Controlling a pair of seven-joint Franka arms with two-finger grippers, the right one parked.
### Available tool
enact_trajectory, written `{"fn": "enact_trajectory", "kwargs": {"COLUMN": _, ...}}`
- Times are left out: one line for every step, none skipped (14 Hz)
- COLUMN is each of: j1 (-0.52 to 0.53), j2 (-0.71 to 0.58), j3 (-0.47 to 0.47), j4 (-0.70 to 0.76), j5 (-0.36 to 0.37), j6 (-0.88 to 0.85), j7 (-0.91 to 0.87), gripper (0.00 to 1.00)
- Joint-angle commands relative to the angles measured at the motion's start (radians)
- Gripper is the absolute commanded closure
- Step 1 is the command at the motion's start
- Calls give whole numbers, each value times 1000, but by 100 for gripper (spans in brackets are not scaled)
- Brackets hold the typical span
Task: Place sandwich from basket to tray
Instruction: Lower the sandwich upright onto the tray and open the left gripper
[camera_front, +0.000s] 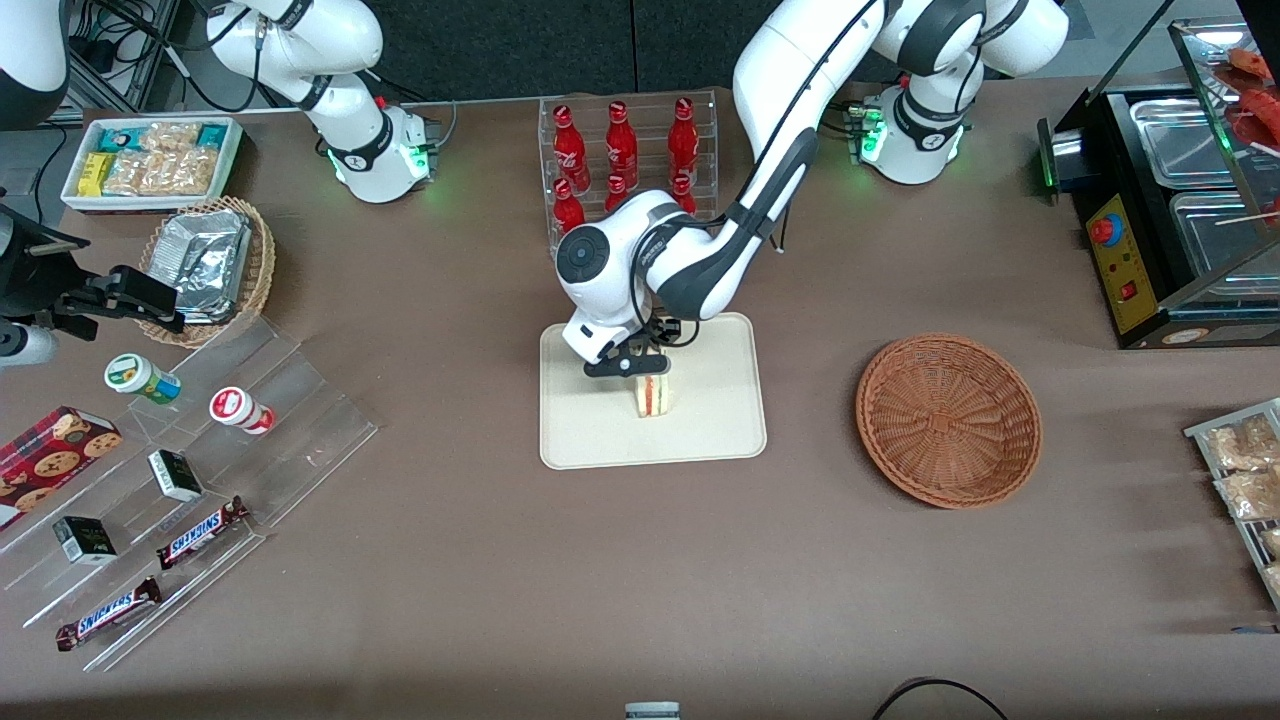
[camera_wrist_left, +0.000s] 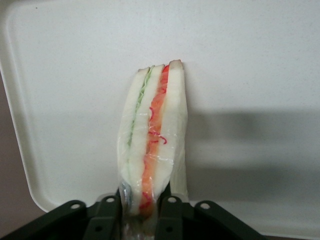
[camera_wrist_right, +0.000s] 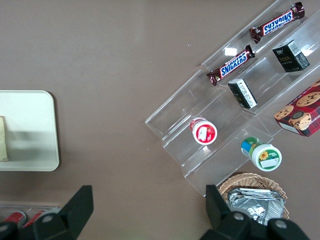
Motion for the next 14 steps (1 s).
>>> {"fn": "enact_trajectory", "kwargs": {"j1": -17, "j2": 7, "j3": 13, "j4": 32, "j5": 14, "j6": -26, "j7": -17, "gripper": 0}}
{"fn": "enact_trajectory", "kwargs": {"j1": -16, "j2": -1, "j3": 13, "j4": 34, "j5": 13, "j6": -34, "j7": -19, "gripper": 0}}
{"fn": "enact_trajectory", "kwargs": {"j1": -13, "j2": -10, "j3": 15, "j4": 38, "j5": 11, "j6": -49, "j7": -19, "gripper": 0}}
{"fn": "enact_trajectory", "kwargs": {"j1": -11, "j2": -23, "j3": 16, "j4": 46, "j5": 11, "j6": -64, "j7": -21, "gripper": 0}}
{"fn": "enact_trajectory", "kwargs": {"j1": -6, "j2": -38, "j3": 16, "j4": 55, "j5": 8, "j6": -86, "j7": -21, "gripper": 0}}
{"fn": "enact_trajectory", "kwargs": {"j1": 0, "j2": -59, "j3": 21, "j4": 65, "j5": 6, "j6": -107, "j7": -22, "gripper": 0}}
{"fn": "enact_trajectory", "kwargs": {"j1": 7, "j2": -87, "j3": 25, "j4": 71, "j5": 3, "j6": -129, "j7": -22, "gripper": 0}}
{"fn": "enact_trajectory", "kwargs": {"j1": 23, "j2": -114, "j3": 28, "j4": 72, "j5": 0, "j6": -149, "j7": -21, "gripper": 0}}
{"fn": "enact_trajectory", "kwargs": {"j1": 46, "j2": -156, "j3": 28, "j4": 71, "j5": -3, "j6": -169, "j7": -21, "gripper": 0}}
{"fn": "enact_trajectory", "kwargs": {"j1": 69, "j2": -191, "j3": 28, "j4": 68, "j5": -4, "j6": -192, "j7": -21, "gripper": 0}}
{"fn": "enact_trajectory", "kwargs": {"j1": 89, "j2": -223, "j3": 28, "j4": 63, "j5": -4, "j6": -215, "j7": -19, "gripper": 0}}
{"fn": "enact_trajectory", "kwargs": {"j1": 115, "j2": -254, "j3": 28, "j4": 63, "j5": -4, "j6": -250, "j7": -18, "gripper": 0}}
{"fn": "enact_trajectory", "kwargs": {"j1": 141, "j2": -292, "j3": 27, "j4": 60, "j5": -6, "j6": -299, "j7": -13, "gripper": 0}}
{"fn": "enact_trajectory", "kwargs": {"j1": 162, "j2": -325, "j3": 27, "j4": 58, "j5": -6, "j6": -340, "j7": -5, "gripper": 0}}
